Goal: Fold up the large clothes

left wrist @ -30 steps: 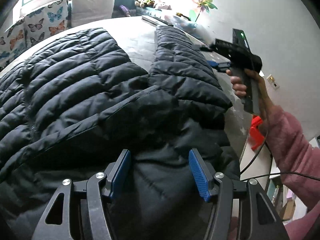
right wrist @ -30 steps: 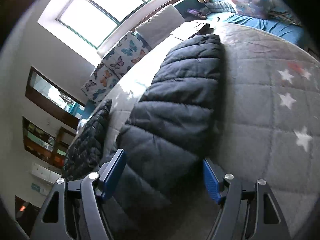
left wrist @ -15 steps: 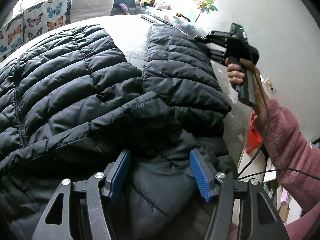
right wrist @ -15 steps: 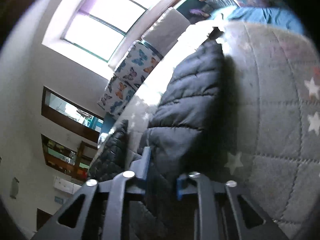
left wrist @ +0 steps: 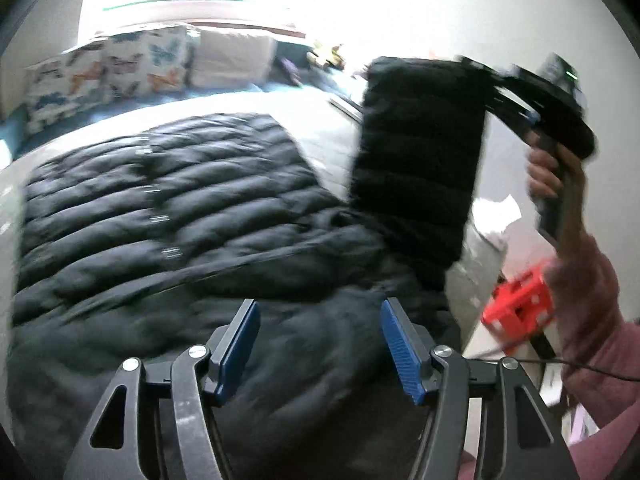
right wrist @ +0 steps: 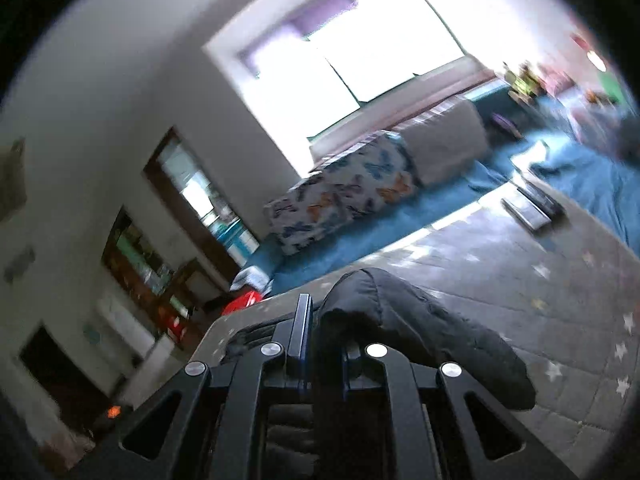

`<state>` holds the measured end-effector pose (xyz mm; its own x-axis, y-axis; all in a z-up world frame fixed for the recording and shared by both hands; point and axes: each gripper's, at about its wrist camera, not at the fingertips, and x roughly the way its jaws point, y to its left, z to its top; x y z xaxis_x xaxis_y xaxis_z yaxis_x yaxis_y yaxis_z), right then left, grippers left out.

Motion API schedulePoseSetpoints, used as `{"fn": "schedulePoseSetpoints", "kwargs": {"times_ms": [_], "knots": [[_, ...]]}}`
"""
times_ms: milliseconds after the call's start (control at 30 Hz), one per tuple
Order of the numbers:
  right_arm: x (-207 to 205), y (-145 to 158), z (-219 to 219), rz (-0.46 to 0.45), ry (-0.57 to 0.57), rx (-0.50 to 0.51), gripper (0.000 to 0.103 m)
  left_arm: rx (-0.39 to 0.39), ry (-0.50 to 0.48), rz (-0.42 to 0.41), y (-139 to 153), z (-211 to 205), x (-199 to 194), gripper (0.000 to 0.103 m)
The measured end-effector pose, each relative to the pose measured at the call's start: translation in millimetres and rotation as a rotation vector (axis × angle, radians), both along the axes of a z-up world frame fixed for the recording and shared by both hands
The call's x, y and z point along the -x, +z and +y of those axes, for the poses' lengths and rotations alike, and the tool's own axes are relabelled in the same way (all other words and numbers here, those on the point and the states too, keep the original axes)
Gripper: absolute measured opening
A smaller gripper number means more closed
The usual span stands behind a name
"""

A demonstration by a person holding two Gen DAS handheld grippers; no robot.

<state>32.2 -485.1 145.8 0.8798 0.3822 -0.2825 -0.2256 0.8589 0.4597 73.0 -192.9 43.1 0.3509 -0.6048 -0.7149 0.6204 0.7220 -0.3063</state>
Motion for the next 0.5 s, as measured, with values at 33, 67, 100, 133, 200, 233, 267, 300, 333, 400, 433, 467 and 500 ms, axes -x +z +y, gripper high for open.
{"fn": "schedulePoseSetpoints", "kwargs": {"times_ms": [33,67,100,133,200,233,267,300,333,400,433,467,500], "knots": [[3.4,4.5,15.5,-0.013,0.025,0.039,0.014,0.009,0.041,-0.006,1.0,19.6,2.0,0.067],[8.6,9.4,35.9,-0.027,0.062,0.092,0.014,0.015,0.083,-0.011,0.4,38.5,3.7,0.067],[13.8,13.5,61.3,-0.039,0.103,0.155,0.014,0.017,0.125,-0.012,-1.8,56.8,3.8,0.067],[15.3,14.0,77.9,-0.042,0.130,0.194,0.014,0.018,0.158,-0.011,-4.1,72.2,5.9,0.067],[21.3,10.5,124.5,-0.040,0.219,0.297,0.014,0.027,0.231,-0.001,-10.7,105.7,11.3,0.067],[24.9,3.3,153.5,-0.032,0.278,0.367,0.014,0.038,0.268,0.011,-15.6,123.6,13.9,0.067],[27.5,-5.1,175.9,-0.022,0.321,0.425,0.014,0.051,0.295,0.024,-20.2,139.4,16.6,0.067],[28.3,-13.8,194.0,-0.009,0.355,0.472,0.014,0.068,0.318,0.037,-24.4,154.0,20.0,0.067],[29.6,-30.5,219.6,0.020,0.402,0.547,0.014,0.089,0.334,0.048,-28.3,167.9,23.7,0.067],[29.1,-64.8,252.2,0.078,0.476,0.622,0.014,0.115,0.350,0.039,-31.1,189.1,32.8,0.067],[26.6,-78.3,260.7,0.112,0.502,0.640,0.014,0.120,0.356,0.028,-32.4,195.3,38.4,0.067],[23.9,-96.1,271.9,0.158,0.533,0.663,0.014,0.121,0.361,0.021,-33.8,202.1,43.5,0.067],[21.6,-117.3,281.1,0.200,0.558,0.692,0.014,0.121,0.364,0.018,-34.6,206.6,45.4,0.067]]}}
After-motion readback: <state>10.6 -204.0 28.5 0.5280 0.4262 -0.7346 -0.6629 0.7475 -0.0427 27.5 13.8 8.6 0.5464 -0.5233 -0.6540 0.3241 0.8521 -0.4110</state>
